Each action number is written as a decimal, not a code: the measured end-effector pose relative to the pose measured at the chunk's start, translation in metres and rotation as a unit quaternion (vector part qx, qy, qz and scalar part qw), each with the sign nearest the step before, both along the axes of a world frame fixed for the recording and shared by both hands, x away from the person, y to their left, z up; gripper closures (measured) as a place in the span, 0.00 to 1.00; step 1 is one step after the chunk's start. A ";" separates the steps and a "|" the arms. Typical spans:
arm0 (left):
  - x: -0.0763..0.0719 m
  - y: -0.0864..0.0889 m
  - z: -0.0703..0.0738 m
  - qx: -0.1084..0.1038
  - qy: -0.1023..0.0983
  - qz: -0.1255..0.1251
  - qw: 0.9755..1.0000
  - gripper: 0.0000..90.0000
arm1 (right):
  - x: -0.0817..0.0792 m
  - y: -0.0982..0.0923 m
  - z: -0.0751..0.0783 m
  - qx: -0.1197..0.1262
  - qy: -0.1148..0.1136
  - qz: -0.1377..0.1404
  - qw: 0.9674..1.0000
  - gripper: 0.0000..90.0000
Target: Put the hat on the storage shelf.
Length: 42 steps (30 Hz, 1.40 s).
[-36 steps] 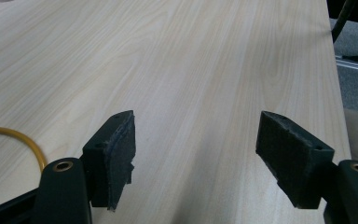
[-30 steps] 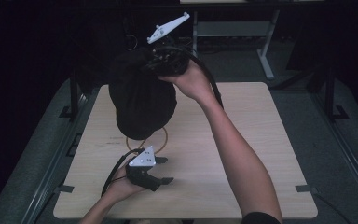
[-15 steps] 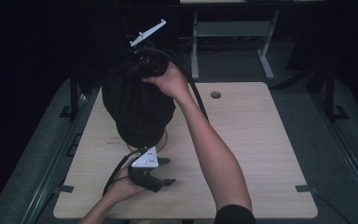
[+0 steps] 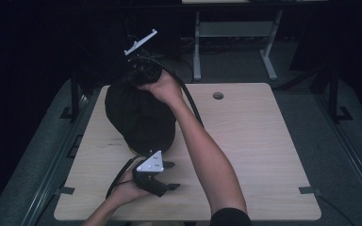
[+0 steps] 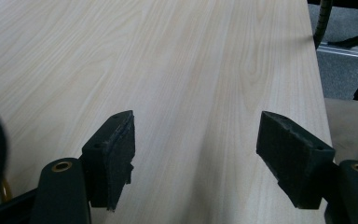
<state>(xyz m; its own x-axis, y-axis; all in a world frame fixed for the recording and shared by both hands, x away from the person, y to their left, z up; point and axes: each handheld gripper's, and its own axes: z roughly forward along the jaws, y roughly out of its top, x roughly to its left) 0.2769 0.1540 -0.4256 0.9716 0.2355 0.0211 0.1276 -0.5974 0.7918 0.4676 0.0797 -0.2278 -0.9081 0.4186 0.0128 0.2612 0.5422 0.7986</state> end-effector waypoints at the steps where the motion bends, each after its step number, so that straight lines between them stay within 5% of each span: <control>1: 0.000 0.000 0.000 -0.001 0.000 -0.001 1.000 0.31 | -0.001 0.001 -0.001 -0.005 -0.003 0.000 1.000 0.64; 13: -0.004 0.004 0.004 -0.013 -0.002 0.006 1.000 0.30 | -0.011 -0.013 0.002 0.025 0.000 -0.008 1.000 0.47; 42: -0.002 0.008 0.001 -0.010 -0.001 0.018 1.000 0.28 | -0.039 -0.081 0.010 0.081 0.022 -0.021 0.996 0.33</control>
<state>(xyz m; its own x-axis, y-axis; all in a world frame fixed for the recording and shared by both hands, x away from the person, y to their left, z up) 0.2747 0.1623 -0.4245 0.9625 0.2705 0.0176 0.1475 -0.5770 0.8033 0.4284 -0.0016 -0.2181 -0.8869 0.4453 0.1227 0.3176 0.3951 0.8620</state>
